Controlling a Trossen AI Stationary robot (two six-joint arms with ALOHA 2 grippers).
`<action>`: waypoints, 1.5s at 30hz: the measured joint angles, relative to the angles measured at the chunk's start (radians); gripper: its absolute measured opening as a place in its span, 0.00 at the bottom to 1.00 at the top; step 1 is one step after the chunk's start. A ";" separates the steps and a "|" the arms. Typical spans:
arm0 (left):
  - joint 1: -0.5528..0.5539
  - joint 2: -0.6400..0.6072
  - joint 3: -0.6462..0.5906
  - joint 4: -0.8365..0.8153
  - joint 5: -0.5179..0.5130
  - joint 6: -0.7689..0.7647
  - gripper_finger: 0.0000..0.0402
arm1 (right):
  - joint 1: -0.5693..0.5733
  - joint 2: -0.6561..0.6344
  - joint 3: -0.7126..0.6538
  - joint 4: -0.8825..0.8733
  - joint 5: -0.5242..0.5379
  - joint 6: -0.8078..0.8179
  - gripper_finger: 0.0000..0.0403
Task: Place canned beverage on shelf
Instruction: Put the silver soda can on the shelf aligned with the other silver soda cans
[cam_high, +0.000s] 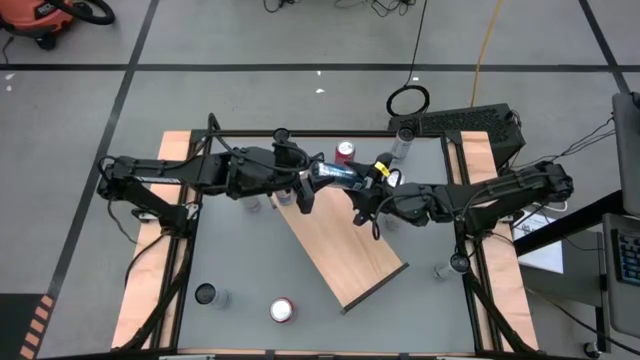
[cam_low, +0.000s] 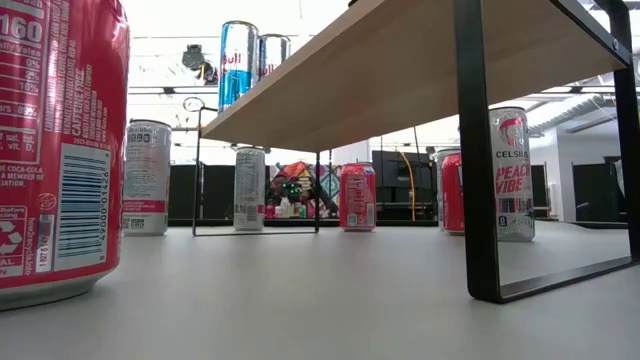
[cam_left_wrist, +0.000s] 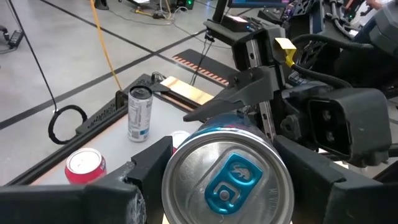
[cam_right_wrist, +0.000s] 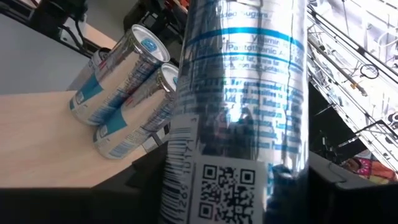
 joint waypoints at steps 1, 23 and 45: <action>0.000 0.000 0.000 0.000 -0.002 -0.001 0.59 | 0.000 0.000 0.000 -0.001 0.000 0.000 0.53; -0.018 -0.006 0.002 0.092 -0.016 0.158 0.89 | 0.052 -0.002 -0.001 -0.120 -0.005 0.153 0.51; -0.339 -0.003 -0.005 0.096 -0.330 0.392 0.89 | 0.100 -0.283 -0.278 -0.109 -0.638 0.689 0.51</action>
